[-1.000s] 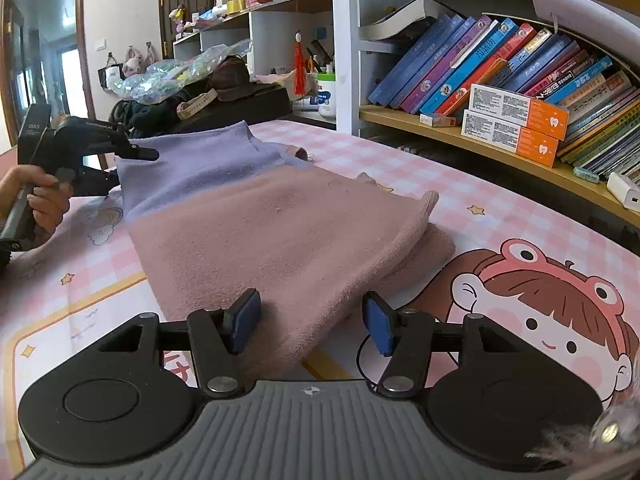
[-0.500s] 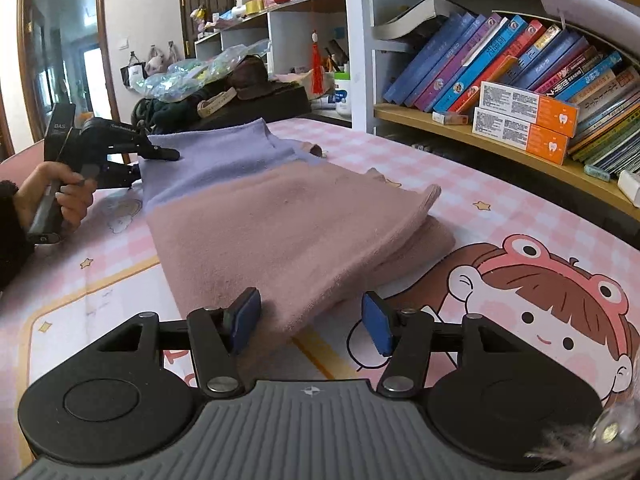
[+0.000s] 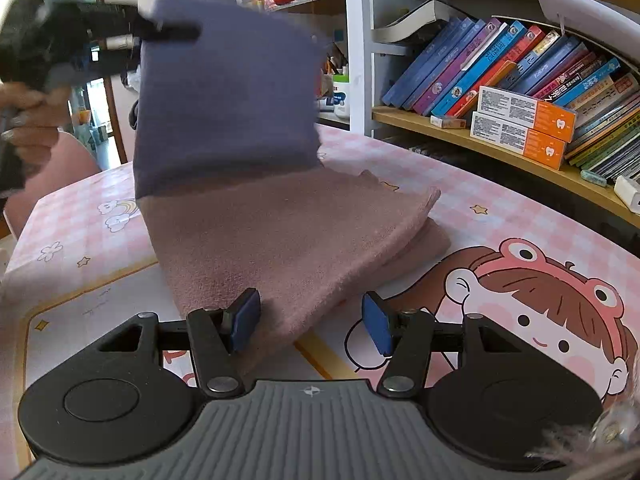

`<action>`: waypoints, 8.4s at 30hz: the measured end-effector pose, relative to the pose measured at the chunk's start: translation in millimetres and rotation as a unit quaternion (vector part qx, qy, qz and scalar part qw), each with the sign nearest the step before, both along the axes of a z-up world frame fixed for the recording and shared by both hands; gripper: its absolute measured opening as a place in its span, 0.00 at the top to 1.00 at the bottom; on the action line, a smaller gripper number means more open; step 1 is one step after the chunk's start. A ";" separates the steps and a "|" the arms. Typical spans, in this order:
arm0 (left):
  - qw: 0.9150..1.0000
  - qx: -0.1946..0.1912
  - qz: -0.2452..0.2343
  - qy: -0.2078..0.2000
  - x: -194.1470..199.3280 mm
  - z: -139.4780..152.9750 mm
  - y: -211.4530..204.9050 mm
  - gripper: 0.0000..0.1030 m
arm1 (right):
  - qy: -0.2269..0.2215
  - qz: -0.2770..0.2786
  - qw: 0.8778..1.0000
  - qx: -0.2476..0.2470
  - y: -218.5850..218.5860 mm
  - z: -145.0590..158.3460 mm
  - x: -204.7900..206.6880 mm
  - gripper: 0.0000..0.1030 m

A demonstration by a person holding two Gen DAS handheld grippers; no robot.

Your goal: Fold clothes

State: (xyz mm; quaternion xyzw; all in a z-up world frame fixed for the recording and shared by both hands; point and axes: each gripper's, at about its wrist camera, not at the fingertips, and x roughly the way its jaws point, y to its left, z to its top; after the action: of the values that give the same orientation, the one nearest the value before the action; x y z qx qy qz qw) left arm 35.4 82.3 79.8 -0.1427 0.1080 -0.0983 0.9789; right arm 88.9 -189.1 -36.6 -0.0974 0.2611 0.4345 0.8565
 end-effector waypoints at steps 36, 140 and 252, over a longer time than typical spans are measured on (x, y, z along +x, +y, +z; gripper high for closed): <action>0.969 0.077 -0.221 0.084 -15.9 -30.0 -43.3 0.22 | 0.139 -0.138 0.964 0.181 -103.4 6.5 -0.1 0.38; 0.946 -0.062 -0.226 0.222 14.1 -95.3 -5.0 0.47 | 0.177 -0.236 0.942 0.160 -36.3 19.6 -65.7 0.73; 0.981 0.187 0.022 0.054 -13.7 -81.4 -75.4 0.00 | -0.158 -0.402 0.902 -0.020 23.6 15.2 -92.8 0.00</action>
State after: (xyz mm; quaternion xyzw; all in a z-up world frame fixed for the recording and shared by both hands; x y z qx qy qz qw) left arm 21.7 6.9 -1.6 0.0359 0.1742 -0.0473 0.9829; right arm -4.0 -165.6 -21.4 -0.0684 0.1483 0.0271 0.9862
